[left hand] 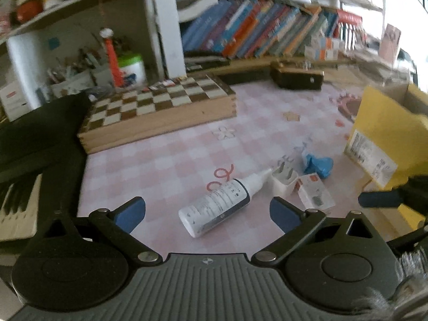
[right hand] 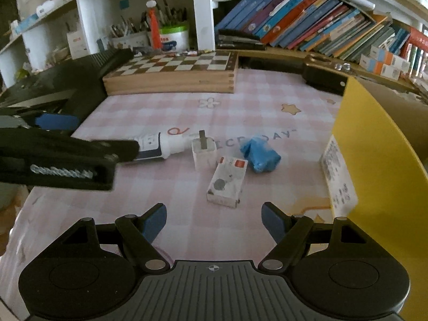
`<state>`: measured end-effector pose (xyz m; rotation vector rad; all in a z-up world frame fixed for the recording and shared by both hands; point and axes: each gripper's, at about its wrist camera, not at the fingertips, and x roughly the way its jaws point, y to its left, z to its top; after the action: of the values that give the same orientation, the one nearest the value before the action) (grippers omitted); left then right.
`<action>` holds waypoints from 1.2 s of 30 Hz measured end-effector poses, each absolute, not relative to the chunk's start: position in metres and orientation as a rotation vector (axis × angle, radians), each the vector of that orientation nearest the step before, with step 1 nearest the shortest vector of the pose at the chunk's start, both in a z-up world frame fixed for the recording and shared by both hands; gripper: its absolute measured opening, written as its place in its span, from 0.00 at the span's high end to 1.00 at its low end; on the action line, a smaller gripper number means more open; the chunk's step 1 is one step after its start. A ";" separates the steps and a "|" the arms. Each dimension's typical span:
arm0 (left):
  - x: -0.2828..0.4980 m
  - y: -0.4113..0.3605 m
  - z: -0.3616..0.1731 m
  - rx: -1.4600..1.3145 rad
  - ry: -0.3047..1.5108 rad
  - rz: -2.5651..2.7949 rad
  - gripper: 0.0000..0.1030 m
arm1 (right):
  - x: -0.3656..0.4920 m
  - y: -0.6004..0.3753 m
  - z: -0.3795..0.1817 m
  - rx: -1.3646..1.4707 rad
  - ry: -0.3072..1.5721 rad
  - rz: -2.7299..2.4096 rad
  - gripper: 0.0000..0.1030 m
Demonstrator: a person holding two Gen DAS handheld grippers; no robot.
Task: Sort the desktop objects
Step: 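Close the left gripper on the spray bottle while the right gripper grasps the small box, then lift the spray bottle and small box and carry both toward the yellow box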
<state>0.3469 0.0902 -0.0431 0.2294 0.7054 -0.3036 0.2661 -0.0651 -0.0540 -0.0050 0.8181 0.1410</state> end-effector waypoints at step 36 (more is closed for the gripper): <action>0.363 0.072 -0.074 0.205 0.878 -0.375 0.66 | 0.291 -0.077 -0.070 -0.066 0.849 0.153 0.68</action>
<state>0.3631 0.0716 -0.0737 0.2053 0.8777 -0.3754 0.2910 -0.0769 -0.0695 -0.0660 0.8494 0.1528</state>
